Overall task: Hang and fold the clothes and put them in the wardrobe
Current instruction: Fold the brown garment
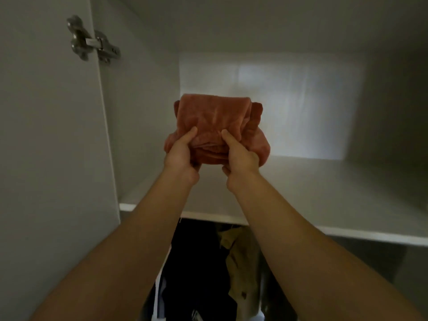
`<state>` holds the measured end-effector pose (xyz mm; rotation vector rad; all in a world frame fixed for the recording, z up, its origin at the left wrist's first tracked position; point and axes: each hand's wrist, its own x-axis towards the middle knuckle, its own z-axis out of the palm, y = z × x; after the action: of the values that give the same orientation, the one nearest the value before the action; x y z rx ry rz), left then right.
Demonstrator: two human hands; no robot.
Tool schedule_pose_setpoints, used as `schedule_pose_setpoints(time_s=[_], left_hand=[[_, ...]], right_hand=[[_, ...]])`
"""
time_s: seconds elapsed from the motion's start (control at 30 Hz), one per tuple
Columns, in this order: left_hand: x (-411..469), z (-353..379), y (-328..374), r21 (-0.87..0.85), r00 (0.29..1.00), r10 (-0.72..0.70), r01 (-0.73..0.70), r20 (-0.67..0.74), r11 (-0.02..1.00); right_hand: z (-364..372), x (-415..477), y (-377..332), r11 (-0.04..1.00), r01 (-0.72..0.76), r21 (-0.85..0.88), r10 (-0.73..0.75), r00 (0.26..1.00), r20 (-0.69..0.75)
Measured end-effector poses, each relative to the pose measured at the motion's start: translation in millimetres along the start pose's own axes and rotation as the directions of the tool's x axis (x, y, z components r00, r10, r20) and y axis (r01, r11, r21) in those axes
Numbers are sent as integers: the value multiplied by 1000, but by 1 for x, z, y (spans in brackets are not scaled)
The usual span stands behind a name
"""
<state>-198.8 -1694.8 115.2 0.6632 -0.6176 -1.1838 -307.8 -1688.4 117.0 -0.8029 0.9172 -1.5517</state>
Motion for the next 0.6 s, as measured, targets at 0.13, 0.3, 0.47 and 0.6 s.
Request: schedule_pose_setpoints(time_s=[0.13,0.3,0.47,0.6], left_hand=[[65,14,6,44,998,54,-54,18,998],[137,2,5,206,998,40,-28,-54,978],[184,-45,-23,909,945,118,253,-306,331],[193,-44,-14,944,888,458,111,47,-312]], right_hand=[[25,70,-8,999,-33,-26,34,998,50],[41,137,9,947,-164,-276,208,968,140],[7,190,35,406,171,-898,242,927,286],[2,225,24,-242,427,-871,-164,867,470]])
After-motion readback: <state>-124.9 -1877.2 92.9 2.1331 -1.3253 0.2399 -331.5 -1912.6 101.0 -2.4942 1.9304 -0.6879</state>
